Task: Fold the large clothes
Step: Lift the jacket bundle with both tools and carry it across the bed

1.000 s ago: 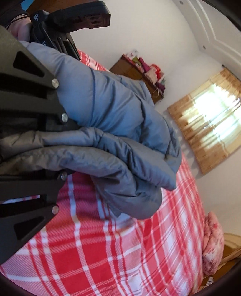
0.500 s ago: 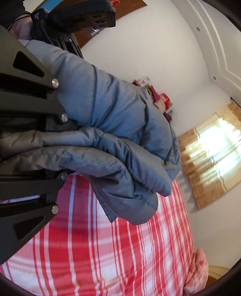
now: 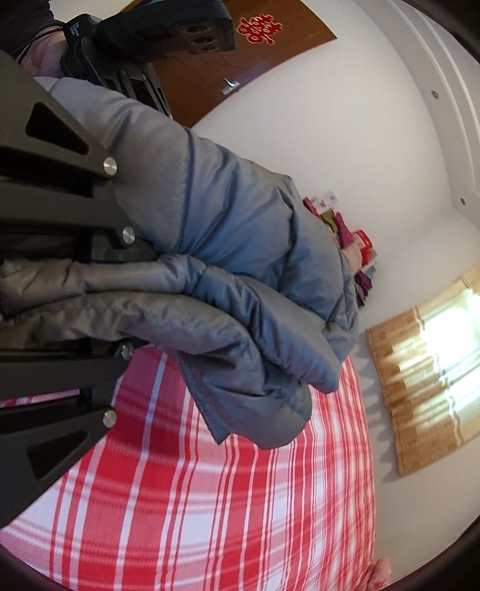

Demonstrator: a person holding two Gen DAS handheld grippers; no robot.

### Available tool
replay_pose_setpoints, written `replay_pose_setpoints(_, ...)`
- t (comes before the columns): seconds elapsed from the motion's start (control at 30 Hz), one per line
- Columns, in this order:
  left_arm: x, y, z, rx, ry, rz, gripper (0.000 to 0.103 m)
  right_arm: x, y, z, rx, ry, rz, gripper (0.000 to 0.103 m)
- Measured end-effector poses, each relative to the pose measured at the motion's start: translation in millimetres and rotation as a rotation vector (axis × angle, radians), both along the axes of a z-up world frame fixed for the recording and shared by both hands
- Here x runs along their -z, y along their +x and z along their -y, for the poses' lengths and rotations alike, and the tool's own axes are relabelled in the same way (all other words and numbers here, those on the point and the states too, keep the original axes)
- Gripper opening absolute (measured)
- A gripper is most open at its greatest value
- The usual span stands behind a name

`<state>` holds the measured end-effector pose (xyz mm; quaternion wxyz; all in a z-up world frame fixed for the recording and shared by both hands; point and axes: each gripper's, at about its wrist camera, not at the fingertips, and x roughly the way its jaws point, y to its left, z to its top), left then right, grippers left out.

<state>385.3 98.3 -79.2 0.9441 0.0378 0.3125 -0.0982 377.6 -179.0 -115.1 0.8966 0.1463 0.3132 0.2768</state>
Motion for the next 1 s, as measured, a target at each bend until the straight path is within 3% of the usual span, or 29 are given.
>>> replay_pose_setpoints(0.4,27.3,2.8,-48.0,-0.082,0.006,-0.048,0.018,22.8,23.4,-42.2,-0.063,-0.037,-0.043,0.022)
replay_pose_setpoints(0.83,47.6,5.1,-60.3,-0.105,0.006,-0.064,0.018,43.0,27.4,-36.4,-0.037,-0.05,-0.093,0.022)
replay_pose_setpoints(0.93,50.3,5.4,-62.1,-0.114,0.006,-0.064,0.023,46.3,27.3,-34.7,-0.031,-0.053,-0.099,0.022)
replay_pose_setpoints(1.0,52.8,5.9,-62.2,-0.122,0.011,-0.07,0.031,48.1,25.6,-34.2,-0.022,-0.063,-0.101,0.022)
